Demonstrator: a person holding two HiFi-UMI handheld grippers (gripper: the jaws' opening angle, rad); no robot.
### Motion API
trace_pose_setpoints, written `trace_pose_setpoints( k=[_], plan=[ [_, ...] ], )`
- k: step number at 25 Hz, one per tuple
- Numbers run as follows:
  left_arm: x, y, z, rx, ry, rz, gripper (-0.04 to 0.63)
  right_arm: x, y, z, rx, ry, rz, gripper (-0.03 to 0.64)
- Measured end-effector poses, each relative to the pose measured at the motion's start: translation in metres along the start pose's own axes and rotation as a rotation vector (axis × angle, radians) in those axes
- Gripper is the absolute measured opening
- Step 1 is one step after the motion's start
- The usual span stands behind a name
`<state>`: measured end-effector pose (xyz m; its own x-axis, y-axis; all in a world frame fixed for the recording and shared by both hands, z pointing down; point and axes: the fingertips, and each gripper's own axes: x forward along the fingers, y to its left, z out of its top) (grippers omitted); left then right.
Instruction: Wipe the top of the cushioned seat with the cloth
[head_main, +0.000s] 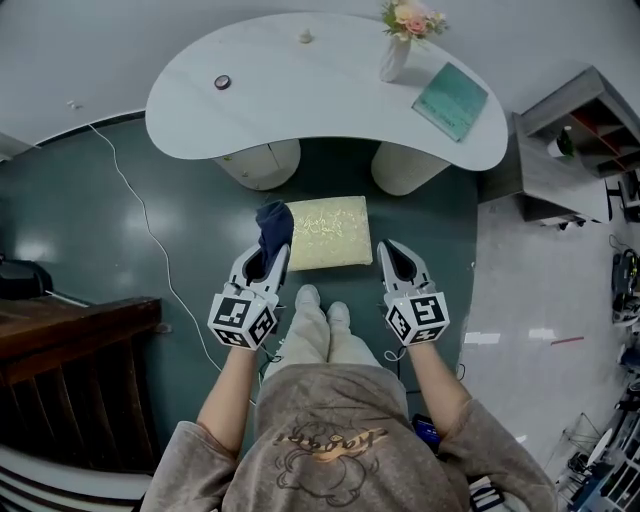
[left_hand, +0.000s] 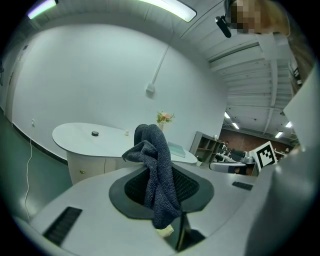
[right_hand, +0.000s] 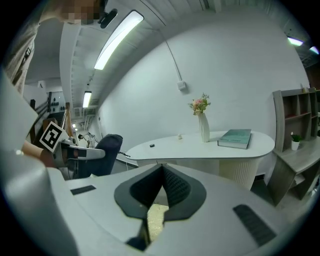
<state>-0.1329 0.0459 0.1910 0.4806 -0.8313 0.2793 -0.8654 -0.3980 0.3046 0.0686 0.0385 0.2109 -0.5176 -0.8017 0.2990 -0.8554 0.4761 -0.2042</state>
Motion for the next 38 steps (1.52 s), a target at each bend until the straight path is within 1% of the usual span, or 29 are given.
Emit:
trace_pose_setpoints(
  k=[5,12,16,22,25,31,34,38],
  plan=[
    [0.023,0.021,-0.018,0.008,0.034,-0.029,0.100,0.024,-0.011,-0.016,0.009,0.005,-0.025,0.003],
    [0.072,0.037,-0.056,0.004,0.082,-0.111,0.100,0.052,-0.043,-0.048,0.024,0.007,-0.072,0.003],
    [0.090,0.047,-0.077,-0.004,0.103,-0.139,0.100,0.063,-0.049,-0.068,0.024,0.009,-0.078,0.003],
    [0.118,0.067,-0.108,-0.015,0.120,-0.150,0.100,0.085,-0.054,-0.102,0.022,0.013,-0.056,0.003],
    [0.132,0.071,-0.127,-0.038,0.114,-0.154,0.100,0.091,-0.062,-0.115,0.005,0.014,-0.049,0.003],
    [0.150,0.083,-0.167,-0.061,0.129,-0.132,0.100,0.099,-0.084,-0.137,-0.003,0.019,-0.061,0.003],
    [0.159,0.080,-0.190,-0.072,0.151,-0.130,0.100,0.095,-0.094,-0.146,0.000,0.026,-0.071,0.003],
    [0.176,0.059,-0.225,-0.111,0.192,-0.160,0.100,0.085,-0.106,-0.155,0.007,0.039,-0.092,0.005]
  ],
)
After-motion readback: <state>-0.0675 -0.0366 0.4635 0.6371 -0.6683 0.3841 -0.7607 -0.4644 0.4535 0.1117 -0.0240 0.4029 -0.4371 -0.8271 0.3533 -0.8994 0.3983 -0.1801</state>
